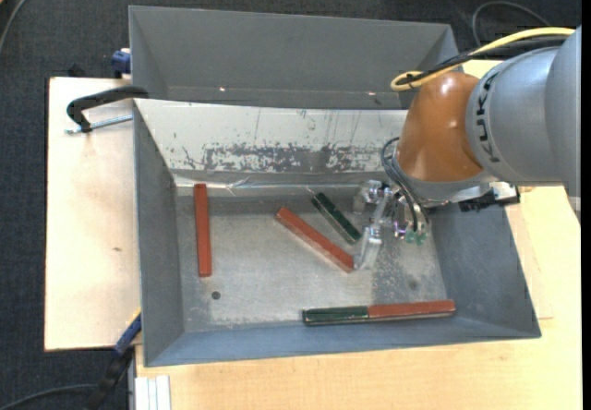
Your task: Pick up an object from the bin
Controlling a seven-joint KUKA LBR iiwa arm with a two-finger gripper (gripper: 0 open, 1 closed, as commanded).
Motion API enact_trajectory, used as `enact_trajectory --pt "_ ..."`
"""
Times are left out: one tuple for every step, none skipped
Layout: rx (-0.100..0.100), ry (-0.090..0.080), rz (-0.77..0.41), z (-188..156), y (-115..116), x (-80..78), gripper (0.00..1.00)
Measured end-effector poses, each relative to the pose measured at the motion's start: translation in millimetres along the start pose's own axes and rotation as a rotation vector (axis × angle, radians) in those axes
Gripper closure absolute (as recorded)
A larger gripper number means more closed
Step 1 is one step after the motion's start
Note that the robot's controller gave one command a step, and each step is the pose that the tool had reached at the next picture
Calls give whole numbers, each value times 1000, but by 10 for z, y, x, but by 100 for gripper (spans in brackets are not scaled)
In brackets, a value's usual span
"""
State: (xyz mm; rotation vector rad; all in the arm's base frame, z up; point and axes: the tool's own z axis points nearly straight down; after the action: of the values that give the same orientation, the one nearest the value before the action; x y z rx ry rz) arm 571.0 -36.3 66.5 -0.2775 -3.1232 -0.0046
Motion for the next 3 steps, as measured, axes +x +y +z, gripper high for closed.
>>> enact_trajectory --pt "2 -7 4 -45 -33 -20 100" --pt "2 -7 4 -45 -33 -20 0" --pt "-3 -5 26 -39 777 242 0"
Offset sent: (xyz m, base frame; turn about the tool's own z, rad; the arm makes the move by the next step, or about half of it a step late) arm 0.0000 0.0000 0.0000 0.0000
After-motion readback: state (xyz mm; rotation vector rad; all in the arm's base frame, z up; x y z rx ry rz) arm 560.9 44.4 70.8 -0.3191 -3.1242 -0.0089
